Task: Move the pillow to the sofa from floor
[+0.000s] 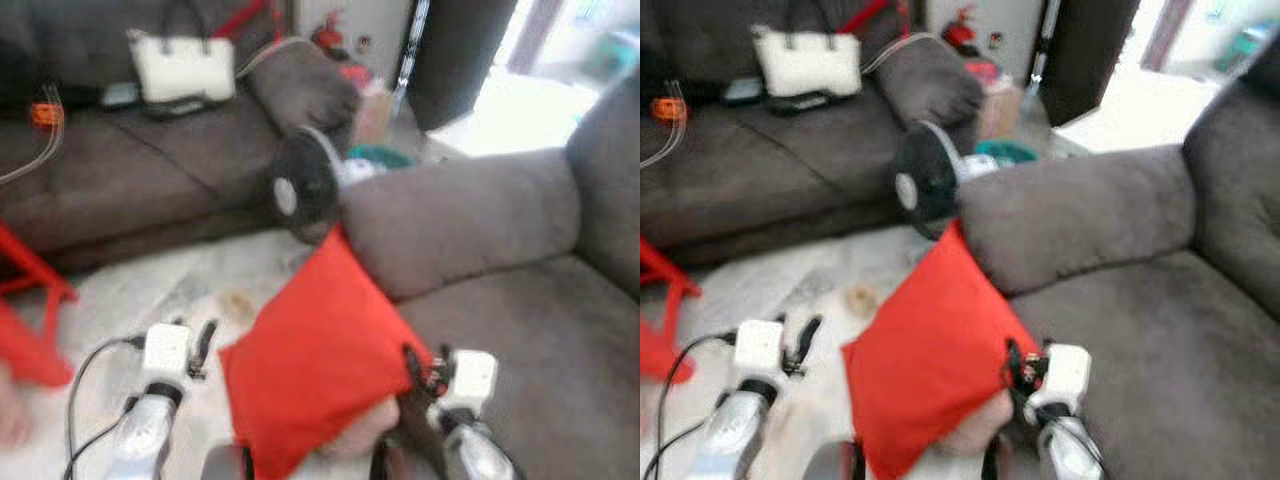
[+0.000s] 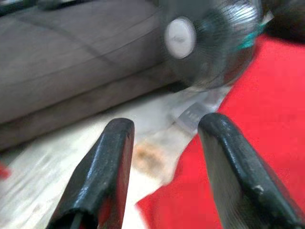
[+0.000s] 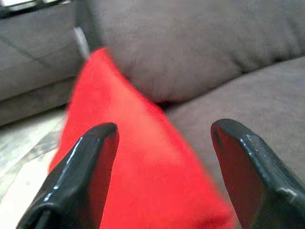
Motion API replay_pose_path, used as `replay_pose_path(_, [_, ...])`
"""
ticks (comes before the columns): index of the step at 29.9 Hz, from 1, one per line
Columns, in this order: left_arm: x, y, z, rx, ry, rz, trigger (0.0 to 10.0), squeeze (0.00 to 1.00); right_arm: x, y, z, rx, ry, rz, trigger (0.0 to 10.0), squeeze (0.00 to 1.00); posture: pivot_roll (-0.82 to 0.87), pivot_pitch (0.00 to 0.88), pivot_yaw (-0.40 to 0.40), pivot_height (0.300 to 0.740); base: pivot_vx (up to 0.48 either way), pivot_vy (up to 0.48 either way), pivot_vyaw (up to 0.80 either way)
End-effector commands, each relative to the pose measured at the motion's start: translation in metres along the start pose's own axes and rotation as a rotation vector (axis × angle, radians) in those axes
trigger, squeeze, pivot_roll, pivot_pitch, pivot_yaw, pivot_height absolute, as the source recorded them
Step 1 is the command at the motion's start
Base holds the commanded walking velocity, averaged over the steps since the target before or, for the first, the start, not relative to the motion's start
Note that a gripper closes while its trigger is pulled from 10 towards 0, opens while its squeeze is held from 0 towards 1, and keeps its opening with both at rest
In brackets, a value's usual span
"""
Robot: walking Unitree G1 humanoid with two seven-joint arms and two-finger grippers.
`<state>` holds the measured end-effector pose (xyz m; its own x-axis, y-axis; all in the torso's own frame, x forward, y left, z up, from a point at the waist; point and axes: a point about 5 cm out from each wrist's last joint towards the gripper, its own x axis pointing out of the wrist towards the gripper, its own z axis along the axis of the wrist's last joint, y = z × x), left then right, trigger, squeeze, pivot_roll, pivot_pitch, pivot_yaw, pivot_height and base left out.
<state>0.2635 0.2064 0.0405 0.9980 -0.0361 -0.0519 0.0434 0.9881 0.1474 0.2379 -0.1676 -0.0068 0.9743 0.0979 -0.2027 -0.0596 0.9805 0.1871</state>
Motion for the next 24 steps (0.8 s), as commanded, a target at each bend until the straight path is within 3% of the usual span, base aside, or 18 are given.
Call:
replay_pose_path(1, [0.000, -0.010, -0.001, -0.019, 0.005, -0.026, 10.0, 0.00, -0.006, -0.011, -0.004, -0.012, 0.020, -0.033, 10.0, 0.00, 0.08, 0.010, -0.041, 0.571, 0.360, 0.000, 0.00])
replay_pose_path(5, [0.000, -0.010, -0.001, -0.015, 0.002, -0.026, 10.0, 0.00, -0.006, -0.010, -0.006, -0.009, 0.023, -0.030, 10.0, 0.00, 0.08, 0.010, -0.041, 0.571, 0.248, 0.000, 0.54])
replay_pose_path(18, [-0.001, -0.014, -0.003, -0.012, 0.018, -0.037, 10.0, 0.00, -0.009, -0.017, -0.021, 0.017, 0.124, -0.025, 10.0, 0.00, 0.08, 0.007, -0.045, 0.571, 0.000, 0.000, 0.00])
replay_pose_path(19, [-0.001, -0.014, -0.003, -0.013, 0.018, -0.037, 10.0, 0.00, -0.008, -0.018, -0.021, 0.008, 0.133, -0.030, 10.0, 1.00, 0.08, 0.007, -0.045, 0.571, 0.000, 0.000, 0.00])
replay_pose_path(24, [0.000, -0.015, -0.003, -0.014, 0.020, -0.039, 10.0, 0.00, -0.002, -0.018, -0.021, 0.031, 0.155, -0.015, 10.0, 1.00, 0.09, 0.001, -0.047, 0.571, 0.000, 0.000, 0.00])
